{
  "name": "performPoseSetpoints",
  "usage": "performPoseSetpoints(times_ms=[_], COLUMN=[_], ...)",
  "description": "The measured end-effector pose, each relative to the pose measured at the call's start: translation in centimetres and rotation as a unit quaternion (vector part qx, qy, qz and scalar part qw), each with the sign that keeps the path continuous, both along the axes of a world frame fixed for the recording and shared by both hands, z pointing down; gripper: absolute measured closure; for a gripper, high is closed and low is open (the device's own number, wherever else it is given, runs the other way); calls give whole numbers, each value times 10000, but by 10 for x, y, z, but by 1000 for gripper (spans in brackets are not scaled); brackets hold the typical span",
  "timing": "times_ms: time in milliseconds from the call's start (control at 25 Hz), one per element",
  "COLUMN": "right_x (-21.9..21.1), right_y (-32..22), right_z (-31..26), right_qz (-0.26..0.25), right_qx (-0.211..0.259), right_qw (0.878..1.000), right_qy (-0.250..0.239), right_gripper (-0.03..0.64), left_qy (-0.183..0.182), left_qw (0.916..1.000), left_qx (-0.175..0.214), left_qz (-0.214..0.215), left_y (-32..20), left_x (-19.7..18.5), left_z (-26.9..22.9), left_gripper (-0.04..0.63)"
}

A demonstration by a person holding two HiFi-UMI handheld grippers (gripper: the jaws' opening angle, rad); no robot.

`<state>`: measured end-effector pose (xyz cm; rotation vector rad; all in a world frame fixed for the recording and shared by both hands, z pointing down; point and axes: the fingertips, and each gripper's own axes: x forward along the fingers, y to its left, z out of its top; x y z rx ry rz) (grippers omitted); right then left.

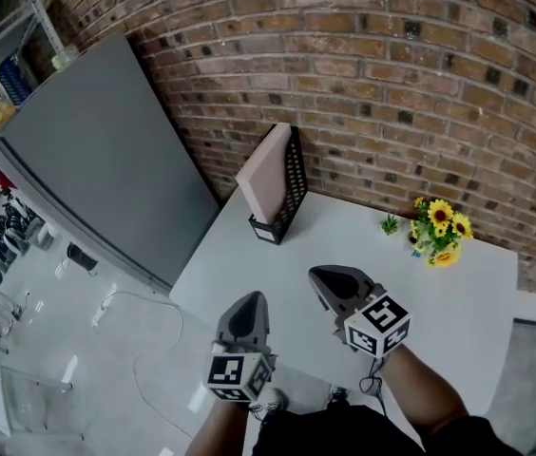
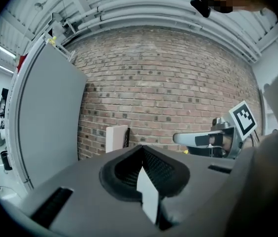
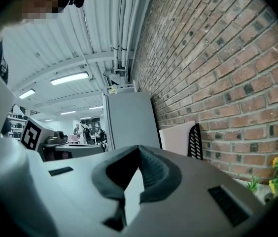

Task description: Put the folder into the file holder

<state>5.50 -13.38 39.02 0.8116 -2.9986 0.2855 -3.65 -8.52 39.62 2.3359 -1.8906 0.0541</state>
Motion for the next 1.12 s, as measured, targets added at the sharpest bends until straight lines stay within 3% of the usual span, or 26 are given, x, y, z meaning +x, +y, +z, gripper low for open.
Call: performPoseSetpoints(times_ms=[400, 760, 1120], right_x=[-30, -51, -65], right_y=[34, 73, 99], right_z=[-4, -11, -11], right_qz=[516, 1301, 1755], right_qx=[115, 167, 171], right_qw=[9985, 9912, 9842], right_qy=[172, 167, 135], right_gripper=[614, 614, 614], left_qy=[172, 301, 320], left_qw=[9981, 9923, 9868], left_qx=[102, 177, 212], left_qz=[591, 1185, 1575], left_y=[31, 58, 74], left_x=[-30, -69, -91], left_z=[-5, -8, -8], left_gripper=[589, 589, 589])
